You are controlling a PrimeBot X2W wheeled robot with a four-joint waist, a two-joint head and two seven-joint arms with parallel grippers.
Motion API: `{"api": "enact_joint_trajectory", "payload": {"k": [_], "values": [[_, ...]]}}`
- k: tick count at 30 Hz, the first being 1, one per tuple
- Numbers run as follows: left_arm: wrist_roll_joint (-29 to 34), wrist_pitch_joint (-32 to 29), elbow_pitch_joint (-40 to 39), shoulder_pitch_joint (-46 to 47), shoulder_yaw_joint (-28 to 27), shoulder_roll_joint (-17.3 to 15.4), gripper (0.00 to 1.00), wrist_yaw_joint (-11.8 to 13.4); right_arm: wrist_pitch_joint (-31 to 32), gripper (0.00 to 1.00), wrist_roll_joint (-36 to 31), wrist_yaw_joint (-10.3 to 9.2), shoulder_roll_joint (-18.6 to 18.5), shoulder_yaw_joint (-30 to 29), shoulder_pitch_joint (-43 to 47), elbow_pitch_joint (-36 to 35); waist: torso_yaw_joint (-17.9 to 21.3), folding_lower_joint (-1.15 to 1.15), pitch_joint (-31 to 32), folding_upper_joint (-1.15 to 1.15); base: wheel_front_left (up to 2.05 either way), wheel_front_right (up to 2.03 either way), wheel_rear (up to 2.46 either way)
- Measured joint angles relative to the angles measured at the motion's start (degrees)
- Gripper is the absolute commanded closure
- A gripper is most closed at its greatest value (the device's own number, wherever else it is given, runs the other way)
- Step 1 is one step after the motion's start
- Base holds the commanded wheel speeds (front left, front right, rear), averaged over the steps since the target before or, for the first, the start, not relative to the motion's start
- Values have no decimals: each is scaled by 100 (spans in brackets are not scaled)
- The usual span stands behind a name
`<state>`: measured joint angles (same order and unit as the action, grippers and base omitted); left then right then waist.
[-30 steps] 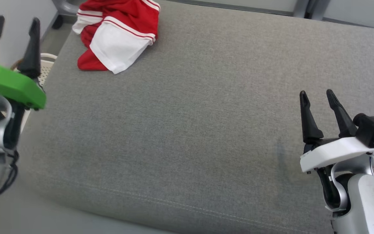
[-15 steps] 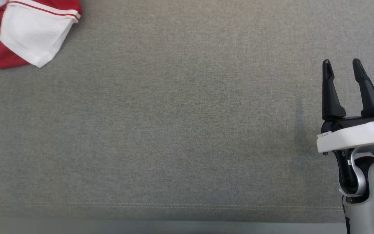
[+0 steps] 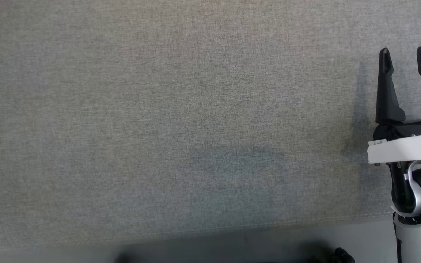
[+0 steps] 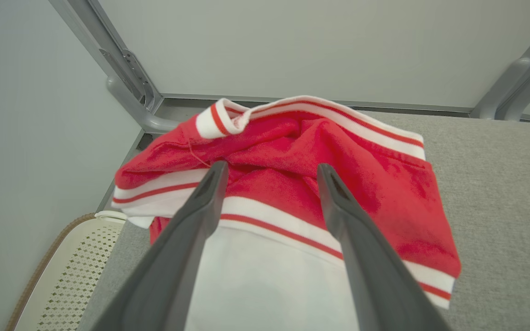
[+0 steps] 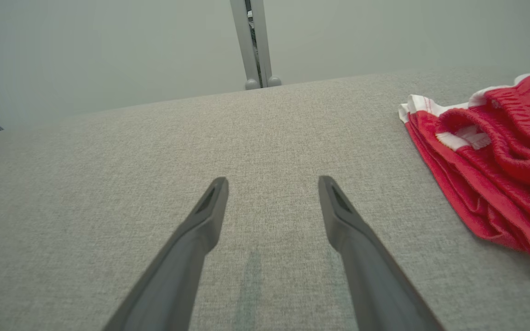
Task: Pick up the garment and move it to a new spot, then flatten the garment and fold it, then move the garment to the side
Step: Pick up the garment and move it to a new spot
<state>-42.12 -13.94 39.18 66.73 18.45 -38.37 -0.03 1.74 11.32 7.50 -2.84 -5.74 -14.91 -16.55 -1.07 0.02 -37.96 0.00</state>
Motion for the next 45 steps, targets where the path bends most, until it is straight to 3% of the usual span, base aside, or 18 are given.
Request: {"api": "enact_joint_trajectory", "payload": {"k": [11,13,14,15,17,29,35,45], "values": [[-12,241,958,286,46,200,0,-80,77,0,-118,0,2,59,-93,-218,152,-1,-531,0,0,0,0],[-12,236,1092,321,67,218,44,-108,77,0,-135,0,2,65,-104,-243,164,-1,-518,0,0,0,0],[-13,242,1143,325,76,223,57,-126,77,0,-136,0,2,67,-106,-246,170,-1,-508,0,0,0,0],[-13,248,1191,332,89,236,57,-146,77,0,-137,0,2,69,-109,-252,176,-1,-497,0,0,0,0],[-13,292,1294,352,113,265,100,-180,76,0,-136,0,2,67,-118,-254,186,-1,-467,0,0,0,0],[96,678,1469,421,366,308,100,-511,-52,0,-134,0,2,64,-176,-34,175,-1,-74,0,0,0,0],[192,709,1127,470,735,409,100,-698,-144,0,-82,0,3,94,-172,212,147,-2,342,0,0,0,0],[-74,267,178,327,1374,693,100,-732,-331,0,123,0,3,170,85,655,177,-2,1255,0,0,0,0]]}}
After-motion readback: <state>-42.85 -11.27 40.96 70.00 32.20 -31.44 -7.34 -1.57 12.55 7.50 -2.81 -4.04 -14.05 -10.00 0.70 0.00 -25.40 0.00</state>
